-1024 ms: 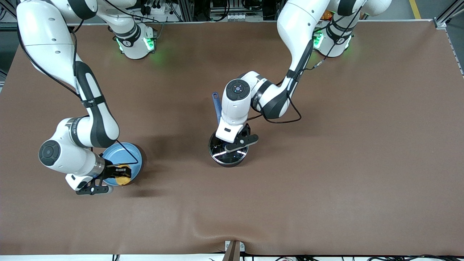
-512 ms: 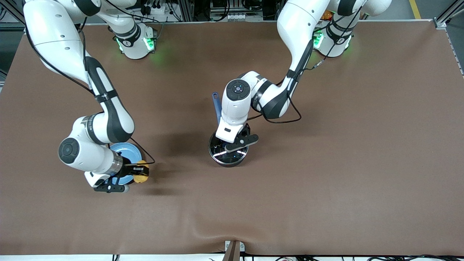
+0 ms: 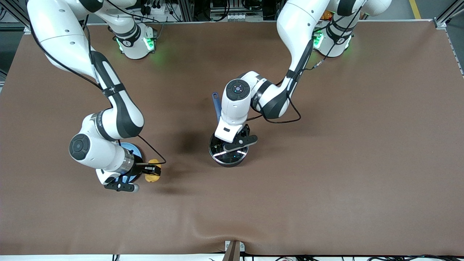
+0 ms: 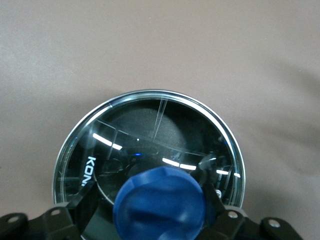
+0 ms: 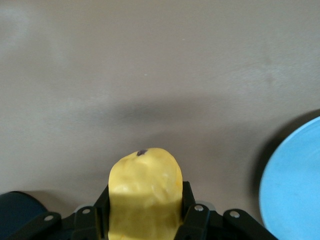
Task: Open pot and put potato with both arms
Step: 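Lift the potato with the right gripper while the left gripper lifts the lid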
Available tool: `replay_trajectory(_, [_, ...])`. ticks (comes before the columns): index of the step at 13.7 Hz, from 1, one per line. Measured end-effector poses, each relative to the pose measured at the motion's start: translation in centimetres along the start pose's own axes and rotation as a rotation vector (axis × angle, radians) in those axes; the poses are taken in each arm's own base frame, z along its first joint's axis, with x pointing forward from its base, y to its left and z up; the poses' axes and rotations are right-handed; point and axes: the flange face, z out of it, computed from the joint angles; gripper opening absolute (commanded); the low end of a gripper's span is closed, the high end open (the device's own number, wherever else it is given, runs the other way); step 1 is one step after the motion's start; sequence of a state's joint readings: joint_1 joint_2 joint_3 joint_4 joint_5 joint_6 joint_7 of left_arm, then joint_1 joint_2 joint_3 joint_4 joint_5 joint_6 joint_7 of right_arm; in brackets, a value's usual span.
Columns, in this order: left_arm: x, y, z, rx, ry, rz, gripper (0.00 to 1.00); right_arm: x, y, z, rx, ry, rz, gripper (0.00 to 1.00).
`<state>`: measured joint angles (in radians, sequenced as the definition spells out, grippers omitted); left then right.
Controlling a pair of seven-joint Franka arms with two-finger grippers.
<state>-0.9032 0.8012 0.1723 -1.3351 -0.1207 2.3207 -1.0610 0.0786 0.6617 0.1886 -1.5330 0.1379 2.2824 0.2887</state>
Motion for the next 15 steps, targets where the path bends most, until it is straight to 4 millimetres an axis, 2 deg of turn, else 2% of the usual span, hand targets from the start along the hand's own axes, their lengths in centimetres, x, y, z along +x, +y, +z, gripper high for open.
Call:
replay_trajectory(2, [0.0, 0.2, -0.2, -0.010, 0.004, 0.011, 0.35, -0.3, -1.5, -0.2, 0.005, 0.005, 0.017, 0.00])
replay_trajectory(3, [0.1, 0.1, 0.0, -0.005, 0.003, 0.012, 0.25, -0.4, -2.2, -0.3, 0.007, 0.008, 0.026, 0.00])
replay_trajectory(4, [0.1, 0.1, 0.0, -0.008, -0.001, 0.009, 0.20, -0.5, -2.8, -0.4, 0.010, 0.011, 0.036, 0.00])
replay_trajectory(7, [0.1, 0.0, 0.2, -0.010, -0.010, 0.009, 0.19, -0.9, -4.6, -0.8, 0.019, 0.020, 0.074, 0.00])
replay_trajectory(10, [0.1, 0.0, 0.0, 0.015, -0.024, 0.009, 0.19, -1.7, -7.5, -1.2, 0.032, 0.027, 0.120, 0.00])
replay_trajectory(15, [1.8, 0.0, -4.1, 0.066, -0.046, 0.027, 0.21, -4.1, -12.8, -1.0, 0.050, 0.024, 0.183, 0.00])
